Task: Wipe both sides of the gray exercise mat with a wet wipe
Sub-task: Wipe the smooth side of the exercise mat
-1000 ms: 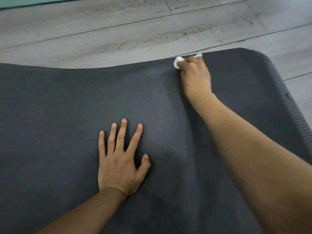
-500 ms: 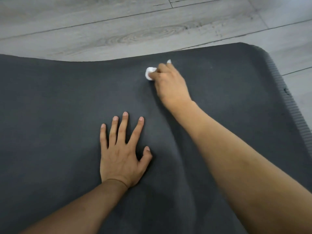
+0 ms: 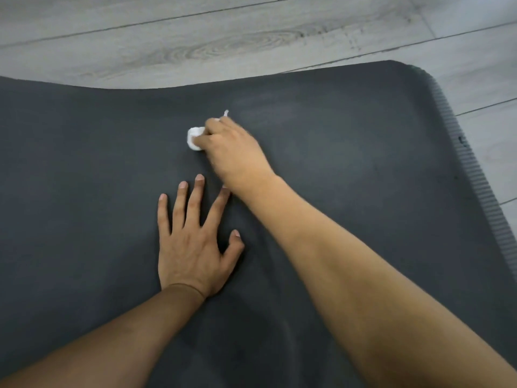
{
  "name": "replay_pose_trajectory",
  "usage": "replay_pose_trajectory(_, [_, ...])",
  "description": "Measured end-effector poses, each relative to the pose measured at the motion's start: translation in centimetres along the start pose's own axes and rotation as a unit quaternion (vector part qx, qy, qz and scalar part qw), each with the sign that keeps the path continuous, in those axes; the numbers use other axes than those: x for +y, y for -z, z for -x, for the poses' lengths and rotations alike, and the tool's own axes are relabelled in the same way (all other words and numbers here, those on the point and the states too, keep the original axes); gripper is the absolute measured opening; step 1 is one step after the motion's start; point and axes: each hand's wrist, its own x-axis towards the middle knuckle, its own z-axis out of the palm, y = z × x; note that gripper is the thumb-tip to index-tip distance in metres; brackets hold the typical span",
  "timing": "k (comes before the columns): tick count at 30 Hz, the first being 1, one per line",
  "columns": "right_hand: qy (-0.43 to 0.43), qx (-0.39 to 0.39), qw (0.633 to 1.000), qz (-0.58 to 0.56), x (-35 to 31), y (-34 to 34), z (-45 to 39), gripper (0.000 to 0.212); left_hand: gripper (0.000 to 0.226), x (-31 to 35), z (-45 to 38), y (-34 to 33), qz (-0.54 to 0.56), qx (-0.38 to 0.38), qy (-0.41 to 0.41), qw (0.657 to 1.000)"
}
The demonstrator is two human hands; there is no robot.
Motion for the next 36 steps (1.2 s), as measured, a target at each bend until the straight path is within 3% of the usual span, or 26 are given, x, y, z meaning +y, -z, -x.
replay_pose_trajectory(2, [-0.100,0.078,0.992,0.025,4.3,1.2,2.0,0.024,0.076,0.1,0.0,0.1,0.002,0.003,0.003,1.000])
replay_pose_trajectory(6, [-0.350,0.047,0.933,0.065,12.6,5.2,7.7,0.033,0.076,0.1,0.0,0.1,0.005,0.014,0.006,1.000])
replay_pose_trajectory(8, [-0.403,0.073,0.909,0.076,12.2,4.7,7.4,0.038,0.079,0.2,0.0,0.0,0.010,0.021,0.013,1.000])
replay_pose_trajectory(10, [-0.369,0.083,0.925,0.046,7.9,2.7,5.4,0.035,0.084,0.2,0.1,-0.2,0.019,0.026,0.027,0.999])
replay_pose_trajectory(13, [-0.175,0.063,0.982,-0.030,-1.0,-0.4,3.2,0.028,0.086,0.2,0.1,-0.3,0.022,0.033,0.033,0.999])
replay_pose_trajectory(15, [-0.102,0.017,0.994,-0.040,-3.2,-0.5,3.2,0.028,0.084,0.1,0.1,-0.4,0.026,0.039,0.030,0.998])
replay_pose_trajectory(16, [-0.092,0.031,0.995,-0.031,-2.3,-0.3,3.6,0.025,0.083,0.1,0.1,-0.4,0.027,0.042,0.029,0.998])
replay_pose_trajectory(19, [-0.190,0.116,0.974,0.046,3.8,1.2,6.2,0.023,0.083,0.1,0.1,-0.4,0.021,0.046,0.027,0.998])
replay_pose_trajectory(22, [-0.355,0.129,0.924,0.064,10.3,4.1,10.4,0.028,0.084,0.1,0.1,-0.4,0.017,0.047,0.027,0.998])
replay_pose_trajectory(24, [-0.407,0.142,0.900,0.064,11.4,4.4,11.1,0.032,0.084,0.2,0.0,-0.4,0.014,0.048,0.029,0.998])
replay_pose_trajectory(26, [-0.387,0.165,0.906,0.044,9.2,3.1,9.6,0.028,0.084,0.2,0.0,-0.4,0.010,0.047,0.029,0.998])
replay_pose_trajectory(29, [-0.209,0.145,0.967,-0.019,1.4,0.0,6.4,0.019,0.084,0.1,0.0,-0.5,0.012,0.043,0.026,0.999])
replay_pose_trajectory(32, [-0.077,0.095,0.992,-0.040,-3.6,-1.2,5.3,0.029,0.085,-0.1,0.0,-0.6,0.015,0.039,0.024,0.999])
replay_pose_trajectory(34, [-0.083,0.113,0.990,-0.016,-1.3,-0.1,6.3,0.028,0.085,-0.1,0.0,-0.6,0.013,0.035,0.026,0.999])
replay_pose_trajectory(36, [-0.234,0.175,0.956,-0.006,3.5,1.3,9.2,0.014,0.084,0.0,0.0,-0.5,0.017,0.034,0.029,0.999])
